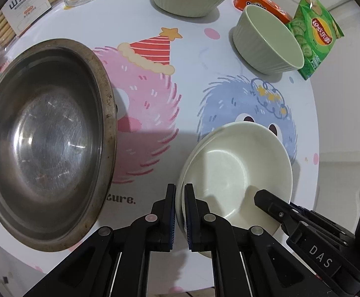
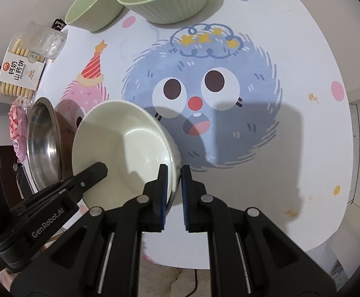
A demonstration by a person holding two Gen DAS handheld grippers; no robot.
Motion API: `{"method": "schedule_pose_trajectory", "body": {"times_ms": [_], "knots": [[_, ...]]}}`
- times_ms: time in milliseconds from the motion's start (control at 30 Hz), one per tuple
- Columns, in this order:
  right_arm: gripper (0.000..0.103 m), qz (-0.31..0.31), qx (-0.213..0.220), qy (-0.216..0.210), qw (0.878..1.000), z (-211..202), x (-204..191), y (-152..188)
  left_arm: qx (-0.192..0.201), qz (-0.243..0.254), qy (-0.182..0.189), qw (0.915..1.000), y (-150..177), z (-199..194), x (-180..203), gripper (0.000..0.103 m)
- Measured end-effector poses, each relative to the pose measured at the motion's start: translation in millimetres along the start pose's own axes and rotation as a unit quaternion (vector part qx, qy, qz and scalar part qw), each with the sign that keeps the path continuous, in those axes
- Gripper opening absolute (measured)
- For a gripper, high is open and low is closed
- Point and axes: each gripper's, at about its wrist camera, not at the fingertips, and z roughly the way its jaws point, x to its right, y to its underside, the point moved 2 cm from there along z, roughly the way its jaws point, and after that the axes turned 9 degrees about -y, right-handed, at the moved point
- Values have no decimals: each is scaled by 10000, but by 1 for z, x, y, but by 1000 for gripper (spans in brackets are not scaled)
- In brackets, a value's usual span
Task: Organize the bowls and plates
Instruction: 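Lift and carry the cream bowl toward the steel bowls, lower it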
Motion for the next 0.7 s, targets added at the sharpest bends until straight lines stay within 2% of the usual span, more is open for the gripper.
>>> {"method": "schedule_pose_trajectory", "body": {"times_ms": [300,400,433,567,633,700], "knots": [[14,1,-69,2,10000,2,0,0,51,111,-81,9999,0,-3,2,8],[29,-70,6,75,9999,-2,-2,-1,105,180,-101,9997,0,-8,3,12],[36,-125,39,108,9999,-4,-3,-1,147,197,-119,9996,-1,-11,3,18],[54,-182,205,125,9995,-17,-4,-5,209,167,42,9996,-5,-25,6,31],[60,-167,342,109,9992,-26,-4,-9,386,221,77,9990,-10,-36,9,55],[65,-194,512,129,9984,-37,-3,-13,527,222,83,9983,-15,-46,8,66]]}}
